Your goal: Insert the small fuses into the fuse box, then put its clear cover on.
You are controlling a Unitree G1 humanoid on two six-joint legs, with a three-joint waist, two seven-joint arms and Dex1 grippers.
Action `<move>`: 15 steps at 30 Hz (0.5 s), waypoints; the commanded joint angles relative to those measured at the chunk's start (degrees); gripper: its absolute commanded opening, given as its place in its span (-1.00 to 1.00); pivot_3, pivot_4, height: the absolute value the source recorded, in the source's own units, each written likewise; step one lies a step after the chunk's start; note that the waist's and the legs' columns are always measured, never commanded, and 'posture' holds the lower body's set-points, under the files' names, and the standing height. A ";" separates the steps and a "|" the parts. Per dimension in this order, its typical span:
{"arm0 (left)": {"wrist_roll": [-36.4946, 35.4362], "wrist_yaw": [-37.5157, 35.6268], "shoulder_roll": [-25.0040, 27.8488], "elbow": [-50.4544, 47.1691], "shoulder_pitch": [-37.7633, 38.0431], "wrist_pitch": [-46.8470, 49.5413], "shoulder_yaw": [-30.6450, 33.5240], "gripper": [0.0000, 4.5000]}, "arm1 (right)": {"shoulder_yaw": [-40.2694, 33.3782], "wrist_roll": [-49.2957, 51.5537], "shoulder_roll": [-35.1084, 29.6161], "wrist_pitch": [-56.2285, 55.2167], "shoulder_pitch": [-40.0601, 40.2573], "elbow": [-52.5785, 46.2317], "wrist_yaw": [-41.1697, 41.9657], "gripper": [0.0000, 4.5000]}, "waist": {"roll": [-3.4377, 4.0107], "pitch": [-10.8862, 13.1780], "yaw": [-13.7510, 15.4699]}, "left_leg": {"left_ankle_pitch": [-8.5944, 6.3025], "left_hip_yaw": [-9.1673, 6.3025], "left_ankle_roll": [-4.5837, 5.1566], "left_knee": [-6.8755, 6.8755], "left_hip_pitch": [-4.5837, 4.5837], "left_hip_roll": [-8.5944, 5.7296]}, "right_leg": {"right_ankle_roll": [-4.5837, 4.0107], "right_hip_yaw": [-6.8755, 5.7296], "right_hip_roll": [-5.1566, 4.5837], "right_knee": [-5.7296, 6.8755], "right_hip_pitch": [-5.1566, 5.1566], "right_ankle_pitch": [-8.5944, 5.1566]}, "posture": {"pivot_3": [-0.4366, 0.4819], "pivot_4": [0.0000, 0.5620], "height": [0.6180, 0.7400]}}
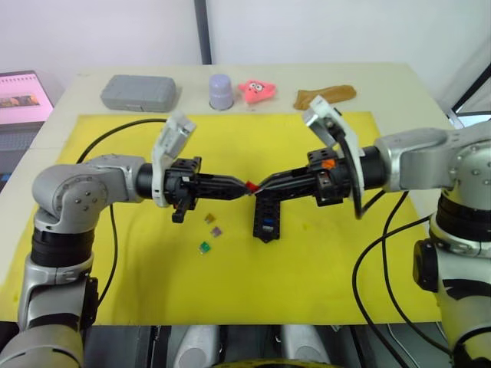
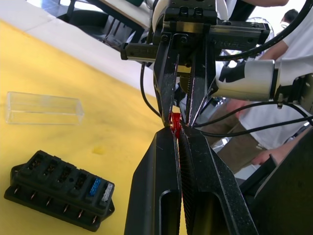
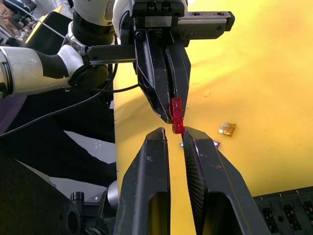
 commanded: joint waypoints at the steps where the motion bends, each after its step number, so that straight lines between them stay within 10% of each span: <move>1: -0.03 -0.07 0.77 -0.68 -0.21 -1.02 -0.11 -1.00 | -0.75 2.33 -0.05 -0.37 -0.86 -0.69 -0.33 -0.75 | 0.00 0.00 0.00 | 0.00 0.00 0.00 0.00 0.00 0.00 | 0.00 0.00 0.00 0.00 0.00 0.00 | -0.05 -0.47 1.00; 15: 0.35 -0.68 1.35 -0.57 -0.05 -2.04 -1.37 -1.00 | -0.46 4.21 0.30 -0.90 -1.12 0.12 -2.53 -0.99 | 0.00 0.00 -0.01 | 0.00 0.00 0.00 -0.01 0.00 0.00 | 0.00 0.00 0.00 -0.01 0.00 0.00 | -0.05 -0.47 1.00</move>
